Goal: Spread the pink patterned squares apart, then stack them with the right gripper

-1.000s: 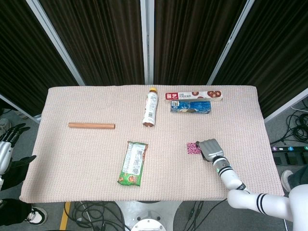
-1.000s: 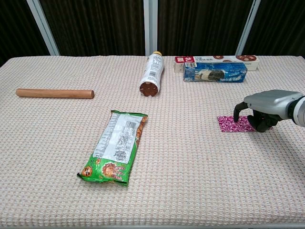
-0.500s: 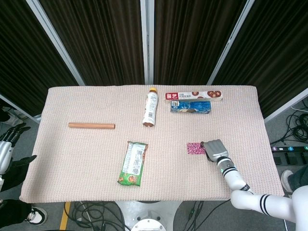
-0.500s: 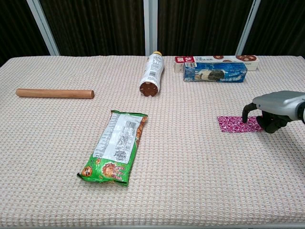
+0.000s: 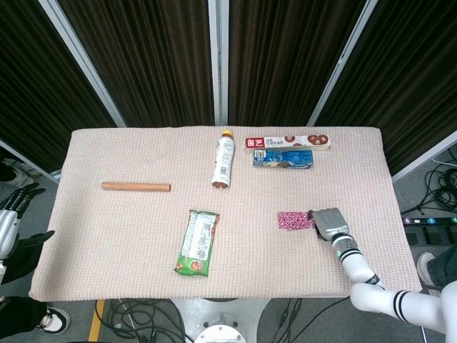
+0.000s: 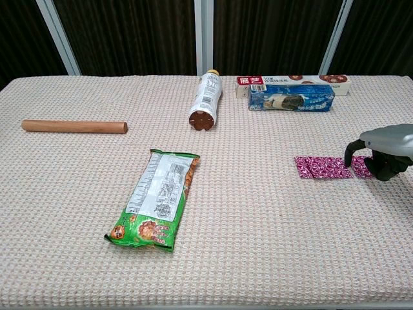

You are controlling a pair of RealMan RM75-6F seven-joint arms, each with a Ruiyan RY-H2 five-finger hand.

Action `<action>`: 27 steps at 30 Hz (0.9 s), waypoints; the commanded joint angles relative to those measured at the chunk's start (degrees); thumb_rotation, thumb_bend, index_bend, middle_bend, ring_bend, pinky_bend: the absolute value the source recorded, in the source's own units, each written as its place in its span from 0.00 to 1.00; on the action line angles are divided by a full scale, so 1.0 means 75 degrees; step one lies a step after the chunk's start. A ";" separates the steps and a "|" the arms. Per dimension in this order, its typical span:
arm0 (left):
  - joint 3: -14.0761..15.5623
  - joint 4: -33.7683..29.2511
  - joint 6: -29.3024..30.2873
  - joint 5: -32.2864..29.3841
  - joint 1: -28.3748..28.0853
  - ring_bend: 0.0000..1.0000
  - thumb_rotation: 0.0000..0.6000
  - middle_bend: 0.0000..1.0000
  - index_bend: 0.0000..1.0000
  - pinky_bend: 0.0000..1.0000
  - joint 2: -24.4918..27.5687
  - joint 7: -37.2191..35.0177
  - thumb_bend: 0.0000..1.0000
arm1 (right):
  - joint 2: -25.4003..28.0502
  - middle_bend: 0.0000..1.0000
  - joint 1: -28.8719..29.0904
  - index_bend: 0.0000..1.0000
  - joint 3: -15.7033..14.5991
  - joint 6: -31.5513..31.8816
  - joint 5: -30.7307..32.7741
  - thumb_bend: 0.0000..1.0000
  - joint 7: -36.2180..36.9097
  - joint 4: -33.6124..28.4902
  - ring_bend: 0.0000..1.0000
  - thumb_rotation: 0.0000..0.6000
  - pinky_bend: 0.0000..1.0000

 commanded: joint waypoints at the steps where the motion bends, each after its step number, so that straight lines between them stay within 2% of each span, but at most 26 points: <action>1: -0.0004 -0.0012 0.0001 -0.0001 -0.0003 0.16 1.00 0.23 0.23 0.26 0.0001 0.0012 0.06 | 0.0012 1.00 -0.0029 0.29 -0.0007 -0.0008 -0.0021 0.74 0.0036 0.0012 1.00 1.00 0.97; 17: -0.0014 -0.0054 -0.0012 -0.0024 -0.0003 0.16 1.00 0.23 0.23 0.26 0.0017 0.0030 0.06 | 0.0191 1.00 -0.0040 0.29 0.0172 0.0106 -0.0277 0.74 0.0159 -0.0331 1.00 1.00 0.97; 27: -0.0028 -0.0055 -0.0008 -0.0046 0.0004 0.16 1.00 0.23 0.23 0.26 0.0038 0.0014 0.06 | 0.0026 1.00 0.0077 0.29 0.0187 0.0220 -0.0337 0.74 -0.0087 -0.0632 1.00 1.00 0.97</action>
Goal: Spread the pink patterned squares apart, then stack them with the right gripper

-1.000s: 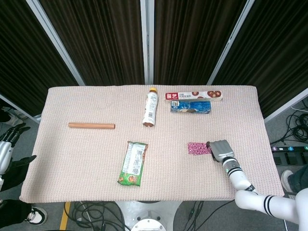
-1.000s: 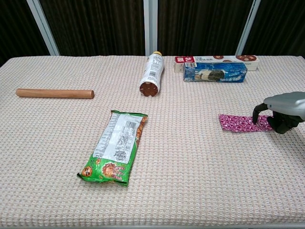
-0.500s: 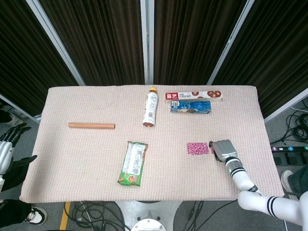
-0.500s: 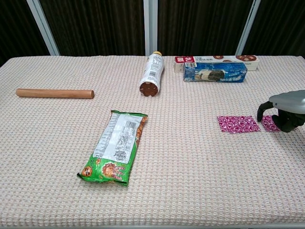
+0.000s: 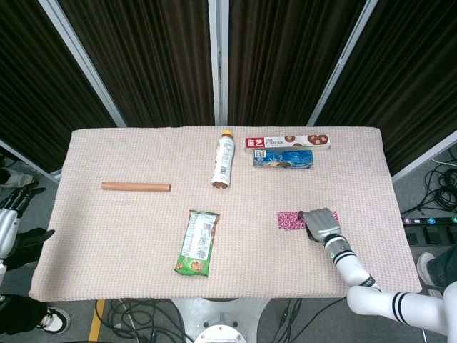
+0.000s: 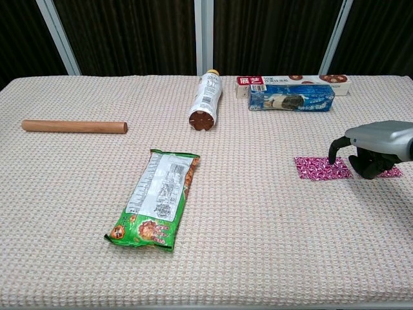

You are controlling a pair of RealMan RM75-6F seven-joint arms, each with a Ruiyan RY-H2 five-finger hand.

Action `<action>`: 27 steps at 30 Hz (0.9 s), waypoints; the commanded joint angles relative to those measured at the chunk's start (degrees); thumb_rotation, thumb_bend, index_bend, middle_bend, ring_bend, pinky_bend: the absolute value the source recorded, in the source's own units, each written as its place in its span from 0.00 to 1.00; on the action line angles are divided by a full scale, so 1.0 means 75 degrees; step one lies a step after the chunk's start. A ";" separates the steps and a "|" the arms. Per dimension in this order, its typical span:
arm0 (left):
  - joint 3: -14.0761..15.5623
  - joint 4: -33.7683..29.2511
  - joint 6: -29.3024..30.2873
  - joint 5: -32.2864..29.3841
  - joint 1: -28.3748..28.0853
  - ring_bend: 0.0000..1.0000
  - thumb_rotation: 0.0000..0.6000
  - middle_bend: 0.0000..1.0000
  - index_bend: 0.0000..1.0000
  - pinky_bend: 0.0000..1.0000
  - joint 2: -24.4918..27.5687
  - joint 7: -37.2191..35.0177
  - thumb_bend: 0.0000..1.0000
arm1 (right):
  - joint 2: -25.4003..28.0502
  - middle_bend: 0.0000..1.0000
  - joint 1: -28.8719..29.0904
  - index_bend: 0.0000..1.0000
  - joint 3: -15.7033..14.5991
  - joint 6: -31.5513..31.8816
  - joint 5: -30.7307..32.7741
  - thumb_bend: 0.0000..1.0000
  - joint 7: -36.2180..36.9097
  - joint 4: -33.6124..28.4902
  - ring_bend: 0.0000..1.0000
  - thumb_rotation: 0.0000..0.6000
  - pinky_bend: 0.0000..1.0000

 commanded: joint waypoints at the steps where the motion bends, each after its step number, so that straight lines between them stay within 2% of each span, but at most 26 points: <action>1: 0.0003 0.0018 0.0004 0.0000 0.0007 0.16 1.00 0.23 0.23 0.26 0.0004 -0.0024 0.06 | -0.0055 1.00 0.0021 0.29 0.0041 0.0066 -0.0022 0.74 -0.0019 -0.0009 1.00 1.00 0.97; 12: -0.0005 0.0106 -0.0021 -0.0017 0.0001 0.16 1.00 0.23 0.23 0.26 -0.0012 -0.0105 0.06 | -0.0451 1.00 0.0205 0.26 0.0228 -0.0004 0.0208 0.74 -0.0120 0.0465 1.00 1.00 0.97; 18: -0.0011 0.0163 -0.0040 -0.0031 -0.0002 0.16 1.00 0.23 0.23 0.26 -0.0011 -0.0154 0.06 | -0.0621 1.00 0.0277 0.26 0.0246 -0.0073 0.0417 0.74 -0.0229 0.0772 1.00 1.00 0.97; 27: -0.0009 0.0208 -0.0046 -0.0022 -0.0008 0.16 1.00 0.23 0.23 0.26 -0.0028 -0.0188 0.06 | -0.0645 1.00 0.0314 0.26 0.0175 -0.0113 0.0608 0.74 -0.0383 0.0811 1.00 1.00 0.97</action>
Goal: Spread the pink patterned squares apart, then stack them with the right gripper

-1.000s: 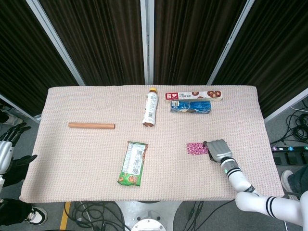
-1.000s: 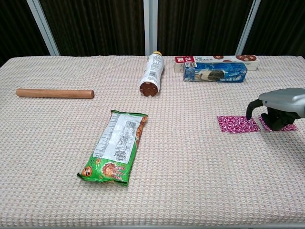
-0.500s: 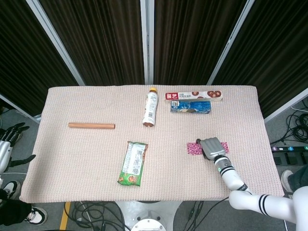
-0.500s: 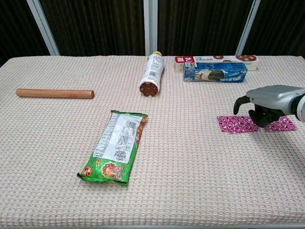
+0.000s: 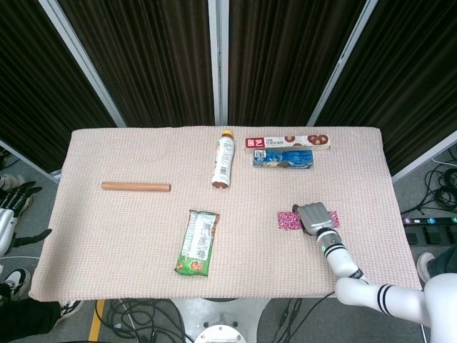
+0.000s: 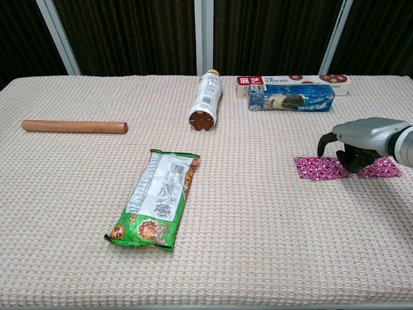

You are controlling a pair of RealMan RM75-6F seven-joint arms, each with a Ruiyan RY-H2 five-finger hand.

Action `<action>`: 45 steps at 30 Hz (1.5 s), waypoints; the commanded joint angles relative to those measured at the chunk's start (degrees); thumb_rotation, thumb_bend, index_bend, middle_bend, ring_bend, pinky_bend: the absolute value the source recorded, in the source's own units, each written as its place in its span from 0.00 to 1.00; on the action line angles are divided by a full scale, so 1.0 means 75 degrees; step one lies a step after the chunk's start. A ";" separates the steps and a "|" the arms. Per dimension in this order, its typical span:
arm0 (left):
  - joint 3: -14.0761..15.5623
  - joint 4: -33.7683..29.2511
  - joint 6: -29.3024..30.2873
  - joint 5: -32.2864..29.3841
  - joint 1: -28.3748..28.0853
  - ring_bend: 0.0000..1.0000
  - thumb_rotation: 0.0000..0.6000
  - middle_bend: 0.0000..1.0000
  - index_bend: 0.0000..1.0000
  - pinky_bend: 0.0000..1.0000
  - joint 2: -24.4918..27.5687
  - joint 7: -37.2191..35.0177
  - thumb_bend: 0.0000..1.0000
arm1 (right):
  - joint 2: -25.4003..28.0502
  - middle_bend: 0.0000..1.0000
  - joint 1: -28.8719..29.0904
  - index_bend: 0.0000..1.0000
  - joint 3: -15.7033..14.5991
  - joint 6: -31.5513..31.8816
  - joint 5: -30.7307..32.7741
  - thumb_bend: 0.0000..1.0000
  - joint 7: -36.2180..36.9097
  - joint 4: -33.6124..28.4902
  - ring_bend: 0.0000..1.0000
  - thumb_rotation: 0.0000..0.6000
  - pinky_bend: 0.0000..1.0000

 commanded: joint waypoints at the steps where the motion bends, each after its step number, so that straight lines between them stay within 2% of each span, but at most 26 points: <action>1: 0.0006 -0.0001 0.0004 0.0007 0.0002 0.16 1.00 0.23 0.23 0.26 -0.0003 0.0007 0.06 | 0.0007 1.00 0.0003 0.26 -0.0019 0.0012 0.0031 0.74 -0.0031 -0.0027 1.00 1.00 0.97; 45: -0.0006 -0.0349 0.0232 0.0076 0.0086 0.16 1.00 0.23 0.23 0.26 0.0182 0.0082 0.06 | 0.0389 1.00 -0.0317 0.27 -0.0401 0.0657 -0.0161 0.74 -0.0309 -0.1126 1.00 1.00 0.97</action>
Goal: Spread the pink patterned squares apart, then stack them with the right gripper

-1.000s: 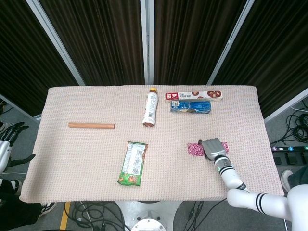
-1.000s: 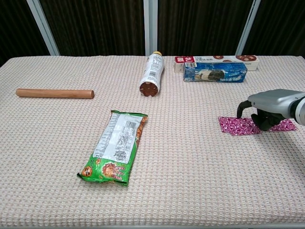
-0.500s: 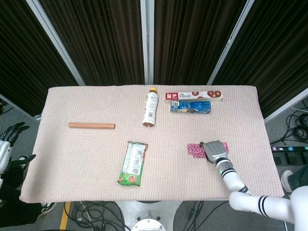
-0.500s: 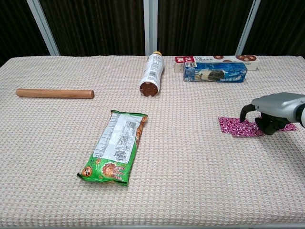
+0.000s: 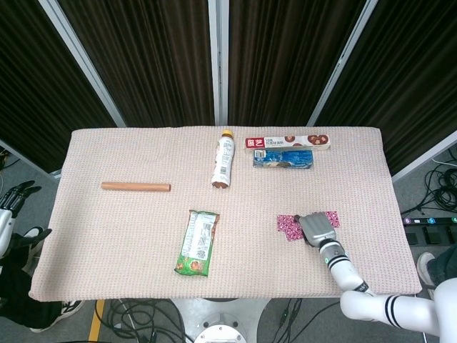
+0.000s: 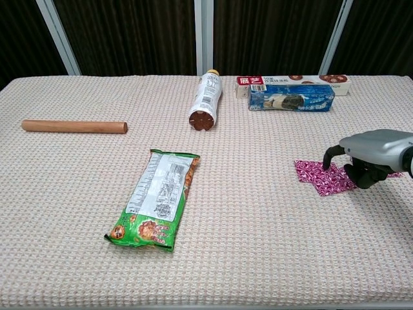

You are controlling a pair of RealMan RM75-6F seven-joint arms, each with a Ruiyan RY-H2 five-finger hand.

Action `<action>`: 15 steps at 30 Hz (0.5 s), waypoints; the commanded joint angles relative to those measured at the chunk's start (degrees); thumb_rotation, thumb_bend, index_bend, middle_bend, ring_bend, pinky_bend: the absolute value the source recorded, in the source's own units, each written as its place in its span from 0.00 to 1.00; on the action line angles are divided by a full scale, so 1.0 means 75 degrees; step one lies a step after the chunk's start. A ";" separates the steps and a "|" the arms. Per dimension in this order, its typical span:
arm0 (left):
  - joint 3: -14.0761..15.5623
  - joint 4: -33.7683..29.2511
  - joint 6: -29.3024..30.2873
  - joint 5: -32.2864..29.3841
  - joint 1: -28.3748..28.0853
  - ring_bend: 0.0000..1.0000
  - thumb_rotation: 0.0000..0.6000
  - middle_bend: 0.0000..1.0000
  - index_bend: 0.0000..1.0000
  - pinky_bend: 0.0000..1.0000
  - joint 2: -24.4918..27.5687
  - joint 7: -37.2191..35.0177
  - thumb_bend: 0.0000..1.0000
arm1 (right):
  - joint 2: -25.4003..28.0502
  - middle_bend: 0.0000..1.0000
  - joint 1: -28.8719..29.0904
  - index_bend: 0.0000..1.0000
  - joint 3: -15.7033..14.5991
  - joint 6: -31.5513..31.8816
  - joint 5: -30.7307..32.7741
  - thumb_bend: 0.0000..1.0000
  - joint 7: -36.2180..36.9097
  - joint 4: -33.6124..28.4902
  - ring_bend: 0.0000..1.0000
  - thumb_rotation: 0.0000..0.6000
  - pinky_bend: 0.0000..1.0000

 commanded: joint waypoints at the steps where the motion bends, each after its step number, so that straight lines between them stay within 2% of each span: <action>1: 0.0010 0.0000 0.0005 0.0005 0.0010 0.16 1.00 0.23 0.23 0.26 -0.0002 -0.0013 0.06 | 0.0040 1.00 -0.0030 0.27 -0.0039 0.0070 0.0020 0.74 -0.0071 -0.0083 1.00 1.00 0.97; 15: 0.0007 -0.0019 0.0061 0.0040 0.0024 0.16 1.00 0.23 0.23 0.26 0.0014 -0.0097 0.06 | 0.0159 1.00 -0.0150 0.28 -0.0167 0.0260 0.0023 0.74 -0.0225 -0.0443 1.00 1.00 0.97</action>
